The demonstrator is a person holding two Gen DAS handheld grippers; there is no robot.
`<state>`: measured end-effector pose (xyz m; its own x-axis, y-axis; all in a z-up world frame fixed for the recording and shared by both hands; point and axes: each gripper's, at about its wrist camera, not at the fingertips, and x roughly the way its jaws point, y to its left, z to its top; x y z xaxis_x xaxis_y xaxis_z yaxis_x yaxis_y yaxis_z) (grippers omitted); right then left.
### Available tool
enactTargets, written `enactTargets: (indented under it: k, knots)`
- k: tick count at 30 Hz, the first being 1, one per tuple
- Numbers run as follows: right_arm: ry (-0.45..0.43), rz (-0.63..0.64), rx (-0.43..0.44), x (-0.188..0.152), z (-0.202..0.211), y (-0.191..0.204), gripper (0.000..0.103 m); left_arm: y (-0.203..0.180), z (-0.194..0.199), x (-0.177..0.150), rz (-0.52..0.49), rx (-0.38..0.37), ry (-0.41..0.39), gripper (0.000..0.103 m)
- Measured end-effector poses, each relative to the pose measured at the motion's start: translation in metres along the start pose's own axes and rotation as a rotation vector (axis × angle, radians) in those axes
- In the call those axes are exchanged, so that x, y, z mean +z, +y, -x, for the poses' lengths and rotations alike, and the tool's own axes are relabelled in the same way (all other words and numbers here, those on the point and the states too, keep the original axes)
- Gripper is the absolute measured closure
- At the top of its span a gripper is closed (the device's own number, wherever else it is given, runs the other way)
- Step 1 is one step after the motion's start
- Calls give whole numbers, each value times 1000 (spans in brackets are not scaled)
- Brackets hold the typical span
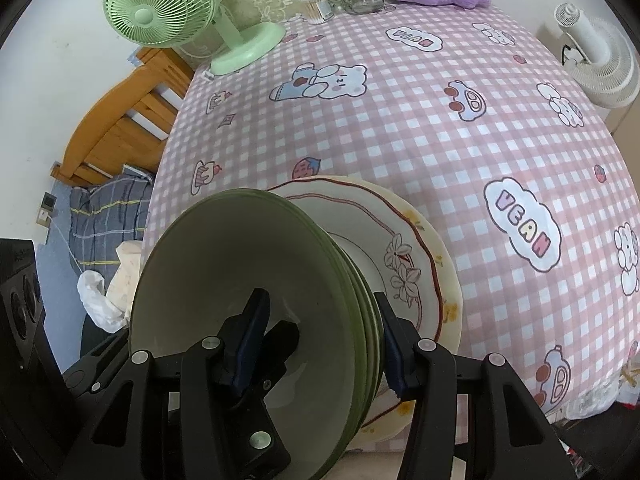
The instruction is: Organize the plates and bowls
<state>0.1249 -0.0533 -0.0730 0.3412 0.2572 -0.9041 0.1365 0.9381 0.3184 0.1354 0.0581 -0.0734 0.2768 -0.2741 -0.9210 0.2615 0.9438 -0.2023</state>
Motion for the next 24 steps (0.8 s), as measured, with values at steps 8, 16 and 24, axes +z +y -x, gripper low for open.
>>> enactTargets:
  k: [8,16,24]
  knots:
    - [-6,21,3,8,-5,5,46,3,-1,7,-13,26,-2,32]
    - [5,38,-12,10,-9,9,40,7,-5,8,-19,40,11,18]
    - [-28,35,-73,0,-1,13,39,12,6,0,-22,57,-10,17]
